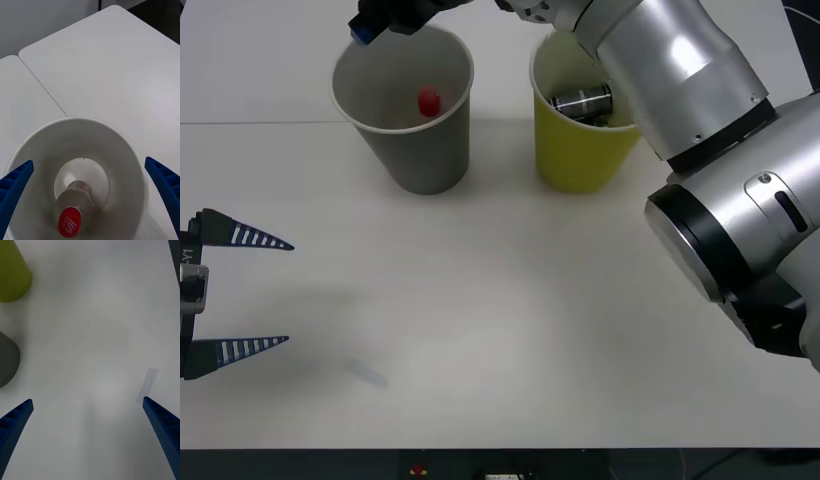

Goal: Put the can into the green bin and the plastic bottle into the gray bin

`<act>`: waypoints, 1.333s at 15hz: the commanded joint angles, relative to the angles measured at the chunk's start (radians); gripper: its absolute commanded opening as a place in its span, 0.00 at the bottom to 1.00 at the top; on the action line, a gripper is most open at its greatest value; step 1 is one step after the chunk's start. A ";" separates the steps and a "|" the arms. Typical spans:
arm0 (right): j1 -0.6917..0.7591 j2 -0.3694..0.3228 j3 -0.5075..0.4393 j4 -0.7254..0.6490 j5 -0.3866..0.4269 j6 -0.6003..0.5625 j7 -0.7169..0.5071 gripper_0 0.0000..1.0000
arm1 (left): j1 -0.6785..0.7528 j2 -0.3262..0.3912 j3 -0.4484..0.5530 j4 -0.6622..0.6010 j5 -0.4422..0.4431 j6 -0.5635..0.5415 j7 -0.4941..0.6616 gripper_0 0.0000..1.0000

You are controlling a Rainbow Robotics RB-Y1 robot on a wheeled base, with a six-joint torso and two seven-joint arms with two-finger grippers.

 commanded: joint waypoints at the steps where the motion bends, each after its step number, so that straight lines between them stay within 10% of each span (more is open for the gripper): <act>1: 0.000 -0.037 -0.045 -0.053 -0.024 -0.090 0.016 1.00 | 0.000 0.000 0.000 0.000 0.000 0.000 0.000 1.00; 20: 0.448 -0.458 -0.366 -0.551 -0.709 -0.398 0.442 1.00 | 0.000 0.000 0.000 0.000 0.000 0.000 0.000 1.00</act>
